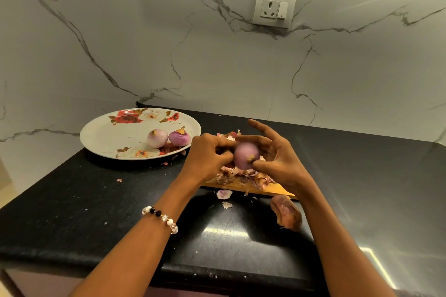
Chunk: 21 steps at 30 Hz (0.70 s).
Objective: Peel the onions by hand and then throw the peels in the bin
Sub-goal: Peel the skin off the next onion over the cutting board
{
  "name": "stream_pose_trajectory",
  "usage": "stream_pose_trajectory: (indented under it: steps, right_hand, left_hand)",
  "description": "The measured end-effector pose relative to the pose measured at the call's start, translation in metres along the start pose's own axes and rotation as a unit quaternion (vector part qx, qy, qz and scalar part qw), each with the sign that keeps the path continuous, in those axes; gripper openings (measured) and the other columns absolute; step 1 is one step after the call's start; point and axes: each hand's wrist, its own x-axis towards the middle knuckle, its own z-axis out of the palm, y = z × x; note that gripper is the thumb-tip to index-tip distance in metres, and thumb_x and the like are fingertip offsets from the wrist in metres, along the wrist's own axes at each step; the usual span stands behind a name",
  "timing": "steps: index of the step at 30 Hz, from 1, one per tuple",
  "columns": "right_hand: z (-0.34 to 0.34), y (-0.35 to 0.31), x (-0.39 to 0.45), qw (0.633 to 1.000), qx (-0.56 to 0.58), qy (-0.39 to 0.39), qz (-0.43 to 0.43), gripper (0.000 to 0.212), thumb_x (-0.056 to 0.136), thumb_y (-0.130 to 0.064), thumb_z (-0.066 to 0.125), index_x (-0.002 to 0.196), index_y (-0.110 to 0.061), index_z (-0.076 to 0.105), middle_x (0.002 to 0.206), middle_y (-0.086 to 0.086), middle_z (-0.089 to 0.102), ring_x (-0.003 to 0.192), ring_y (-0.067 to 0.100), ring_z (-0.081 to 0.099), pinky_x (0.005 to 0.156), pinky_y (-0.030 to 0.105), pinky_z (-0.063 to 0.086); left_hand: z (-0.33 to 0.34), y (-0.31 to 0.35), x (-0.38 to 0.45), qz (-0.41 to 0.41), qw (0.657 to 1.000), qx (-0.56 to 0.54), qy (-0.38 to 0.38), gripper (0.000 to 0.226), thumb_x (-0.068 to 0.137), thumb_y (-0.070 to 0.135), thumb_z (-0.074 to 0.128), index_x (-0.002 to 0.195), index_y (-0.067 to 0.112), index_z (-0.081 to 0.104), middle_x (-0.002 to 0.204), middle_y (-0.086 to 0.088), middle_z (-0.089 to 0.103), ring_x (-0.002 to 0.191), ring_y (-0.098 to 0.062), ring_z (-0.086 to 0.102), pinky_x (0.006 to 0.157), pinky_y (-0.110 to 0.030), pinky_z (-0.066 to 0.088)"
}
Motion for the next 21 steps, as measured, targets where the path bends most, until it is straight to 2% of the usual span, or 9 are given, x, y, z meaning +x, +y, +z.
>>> stream_pose_trajectory:
  steps: [3, 7, 12, 16, 18, 21]
  right_hand:
    - [-0.002, -0.0008, -0.0002, 1.0, 0.014, 0.012, 0.001, 0.086, 0.071, 0.01, 0.065, 0.147, -0.013, 0.032, 0.128, 0.01, 0.063, 0.12, 0.023, 0.06, 0.099, 0.045, 0.051]
    - [-0.0028, -0.0012, 0.0005, 1.0, 0.013, 0.021, 0.003, 0.086, 0.072, 0.006, 0.068, 0.148, -0.014, 0.031, 0.127, 0.011, 0.064, 0.118, 0.023, 0.062, 0.099, 0.044, 0.052]
    - [-0.0026, 0.0022, 0.0017, 1.0, 0.002, 0.014, -0.005, 0.085, 0.076, 0.018, 0.067, 0.144, -0.02, 0.032, 0.126, 0.011, 0.064, 0.116, 0.02, 0.063, 0.099, 0.038, 0.052]
    - [-0.0025, 0.003, 0.0026, 1.0, 0.0, 0.014, -0.005, 0.085, 0.077, 0.021, 0.065, 0.143, -0.02, 0.032, 0.125, 0.01, 0.065, 0.115, 0.02, 0.064, 0.096, 0.034, 0.053]
    - [-0.0028, 0.0029, 0.0022, 1.0, 0.009, 0.017, 0.0, 0.084, 0.078, 0.021, 0.064, 0.146, -0.015, 0.031, 0.125, 0.009, 0.065, 0.115, 0.02, 0.064, 0.093, 0.032, 0.054]
    - [-0.0043, 0.0024, 0.0016, 0.999, 0.022, 0.026, 0.004, 0.085, 0.079, 0.02, 0.064, 0.15, -0.009, 0.028, 0.124, 0.008, 0.065, 0.115, 0.021, 0.064, 0.093, 0.033, 0.055]
  left_hand:
    - [-0.0001, 0.0007, 0.0001, -0.012, 0.999, -0.036, 0.02, 0.029, 0.082, 0.007, 0.068, 0.11, 0.013, 0.071, 0.102, -0.003, 0.073, 0.089, -0.006, 0.068, 0.079, -0.017, 0.055]
    - [0.0008, 0.0028, -0.0007, -0.024, 0.996, -0.075, -0.032, 0.037, 0.08, 0.01, 0.072, 0.117, 0.014, 0.067, 0.106, 0.002, 0.071, 0.095, -0.003, 0.067, 0.084, -0.02, 0.054]
    - [0.0001, 0.0037, -0.0015, -0.025, 0.996, -0.073, -0.036, 0.039, 0.077, 0.007, 0.074, 0.114, 0.014, 0.069, 0.096, 0.008, 0.07, 0.088, -0.002, 0.068, 0.08, -0.02, 0.055]
    - [0.0023, 0.0019, -0.0013, -0.013, 0.998, -0.048, -0.029, 0.039, 0.078, 0.005, 0.071, 0.116, 0.013, 0.068, 0.105, 0.0, 0.072, 0.092, -0.006, 0.067, 0.083, -0.021, 0.055]
    - [0.0022, 0.0001, 0.0, -0.015, 0.999, -0.032, -0.008, 0.037, 0.081, 0.001, 0.066, 0.116, 0.013, 0.068, 0.108, -0.001, 0.071, 0.095, -0.007, 0.066, 0.085, -0.02, 0.054]
    - [0.002, -0.0029, 0.0025, -0.039, 0.997, -0.063, 0.013, 0.032, 0.085, 0.002, 0.062, 0.114, 0.011, 0.069, 0.107, -0.005, 0.071, 0.094, -0.011, 0.068, 0.084, -0.028, 0.057]
